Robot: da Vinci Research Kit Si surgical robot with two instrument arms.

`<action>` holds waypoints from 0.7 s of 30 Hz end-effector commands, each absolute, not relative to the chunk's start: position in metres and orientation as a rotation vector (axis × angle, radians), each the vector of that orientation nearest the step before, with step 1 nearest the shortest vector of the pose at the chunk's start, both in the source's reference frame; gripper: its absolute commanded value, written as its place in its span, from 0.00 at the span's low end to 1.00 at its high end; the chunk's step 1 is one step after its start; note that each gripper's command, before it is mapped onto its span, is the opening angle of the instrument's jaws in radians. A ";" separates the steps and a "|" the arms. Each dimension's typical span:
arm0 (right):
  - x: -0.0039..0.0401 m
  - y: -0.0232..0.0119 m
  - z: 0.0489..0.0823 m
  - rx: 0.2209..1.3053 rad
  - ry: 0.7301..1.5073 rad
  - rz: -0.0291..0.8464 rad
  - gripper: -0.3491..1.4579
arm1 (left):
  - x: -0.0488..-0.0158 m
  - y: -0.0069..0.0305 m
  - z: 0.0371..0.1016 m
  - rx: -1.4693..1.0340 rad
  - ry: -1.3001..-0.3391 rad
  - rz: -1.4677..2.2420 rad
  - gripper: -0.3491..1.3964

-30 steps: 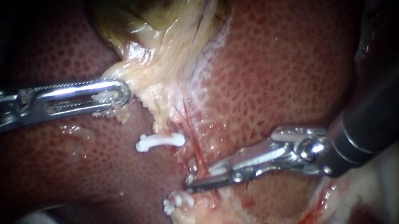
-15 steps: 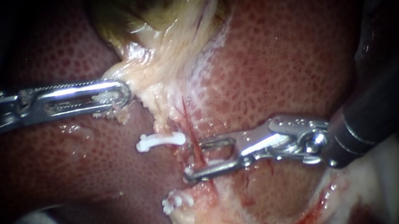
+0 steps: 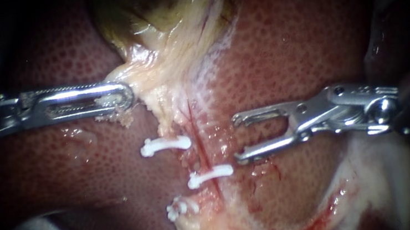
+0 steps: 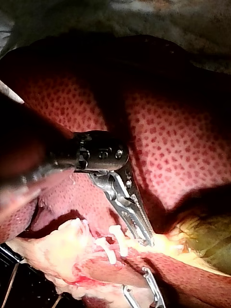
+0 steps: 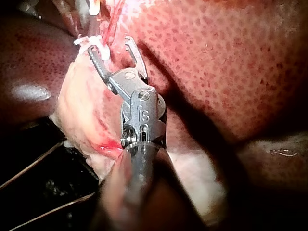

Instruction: Going back first clip right tube

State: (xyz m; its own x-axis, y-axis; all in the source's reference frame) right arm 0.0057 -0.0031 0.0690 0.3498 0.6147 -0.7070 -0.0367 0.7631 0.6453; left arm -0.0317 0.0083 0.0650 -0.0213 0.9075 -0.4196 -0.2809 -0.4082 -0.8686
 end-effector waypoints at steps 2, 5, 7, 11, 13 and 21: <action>0.0053 -0.0027 0.0679 0.580 1.152 0.438 0.47 | -0.0317 0.0084 0.0651 -1.307 -0.729 1.604 0.00; 0.0048 -0.0024 0.0668 0.573 1.158 0.419 0.47 | -0.0317 0.0084 0.0653 -1.307 -0.729 1.604 0.00; 0.0045 -0.0023 0.0663 0.570 1.161 0.408 0.47 | -0.0318 0.0084 0.0655 -1.307 -0.727 1.605 0.00; 0.0040 -0.0024 0.0660 0.567 1.163 0.403 0.47 | -0.0325 0.0082 0.0664 -1.311 -0.719 1.604 0.00; 0.0039 -0.0024 0.0660 0.570 1.163 0.400 0.47 | -0.0331 0.0080 0.0671 -1.307 -0.720 1.612 0.00; 0.0038 -0.0027 0.0659 0.579 1.166 0.393 0.47 | -0.0362 0.0077 0.0708 -1.285 -0.730 1.651 0.00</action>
State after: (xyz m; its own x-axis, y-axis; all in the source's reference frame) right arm 0.0038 -0.0027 0.0659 0.3527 0.5709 -0.7414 0.0058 0.7909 0.6119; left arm -0.0367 0.0077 0.0712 -0.0644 0.9023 -0.4262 -0.2863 -0.4259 -0.8583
